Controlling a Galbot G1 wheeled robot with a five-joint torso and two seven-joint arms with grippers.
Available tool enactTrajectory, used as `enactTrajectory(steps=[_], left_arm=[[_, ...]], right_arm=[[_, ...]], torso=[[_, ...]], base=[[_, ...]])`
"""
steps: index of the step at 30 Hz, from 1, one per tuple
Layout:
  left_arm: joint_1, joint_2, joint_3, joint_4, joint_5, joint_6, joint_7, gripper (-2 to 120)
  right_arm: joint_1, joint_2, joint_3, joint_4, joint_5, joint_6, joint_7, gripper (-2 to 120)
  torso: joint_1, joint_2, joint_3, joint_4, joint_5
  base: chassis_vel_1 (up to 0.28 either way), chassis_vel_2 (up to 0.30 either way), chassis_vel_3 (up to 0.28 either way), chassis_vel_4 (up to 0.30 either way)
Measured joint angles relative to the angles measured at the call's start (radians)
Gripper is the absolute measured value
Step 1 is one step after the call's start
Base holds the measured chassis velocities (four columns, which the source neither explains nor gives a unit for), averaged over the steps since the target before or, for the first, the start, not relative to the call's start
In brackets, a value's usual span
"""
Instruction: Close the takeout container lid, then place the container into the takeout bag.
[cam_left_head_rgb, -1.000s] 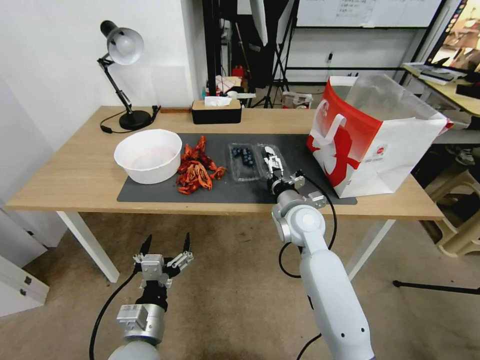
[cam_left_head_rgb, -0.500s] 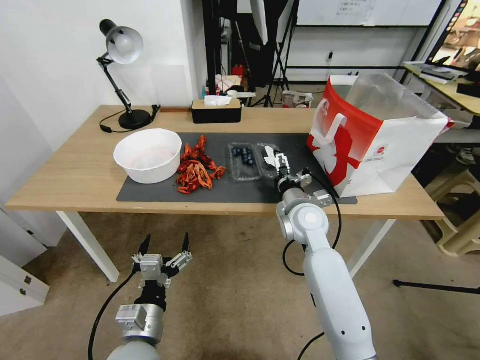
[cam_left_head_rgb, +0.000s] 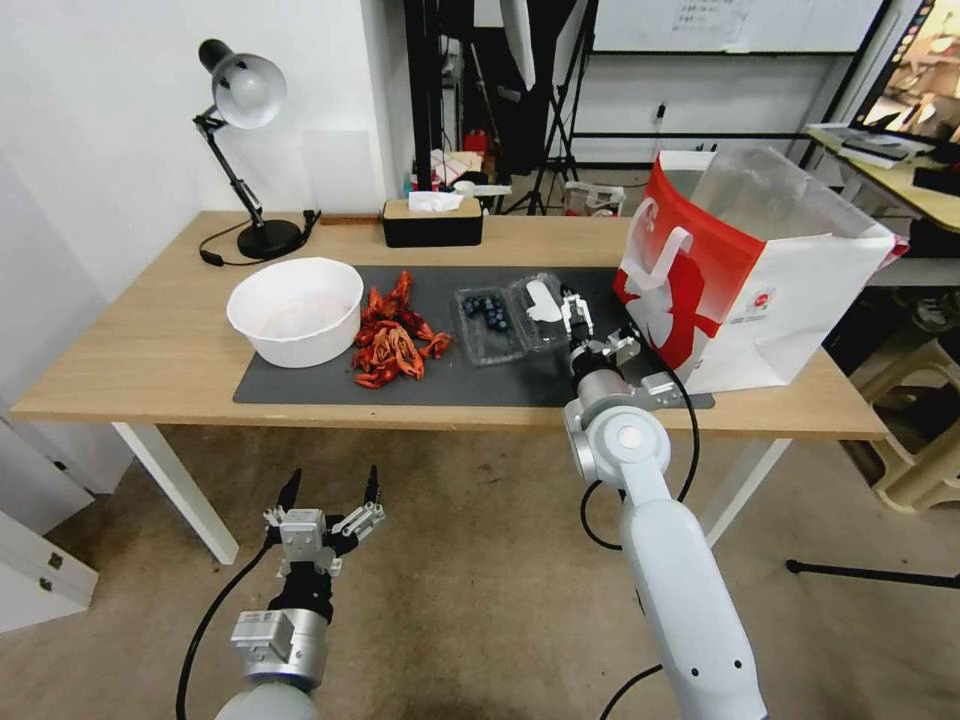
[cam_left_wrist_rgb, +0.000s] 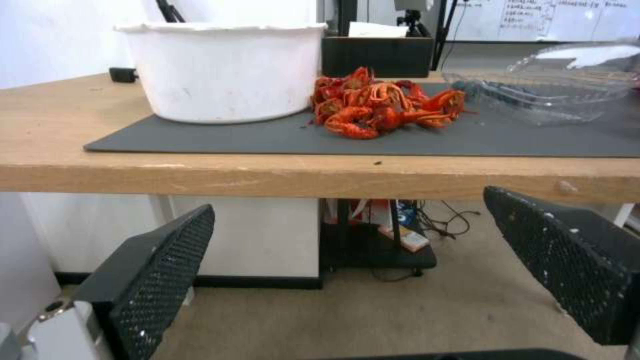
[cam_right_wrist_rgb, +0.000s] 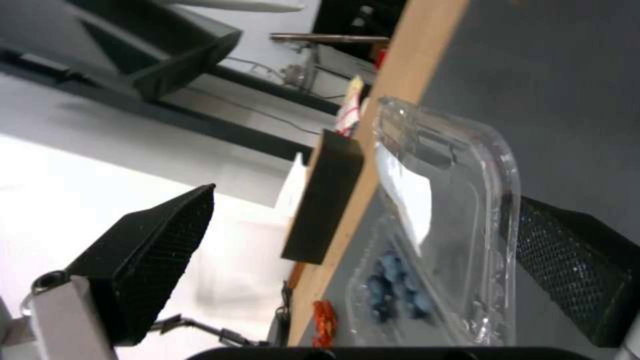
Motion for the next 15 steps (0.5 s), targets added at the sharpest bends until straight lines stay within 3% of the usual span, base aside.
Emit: enactTrajectory(steps=[15], left_arm=[[0.008,-0.009,0.0,-0.006,0.011,-0.007,-0.006,100]], right_arm=[[0.04,-0.067,-0.073,-0.048,-0.13,-0.07,-0.228,100]], torso=[[0.0,0.0,0.0,0.0,0.0]], base=[[0.0,0.0,0.0,0.0]])
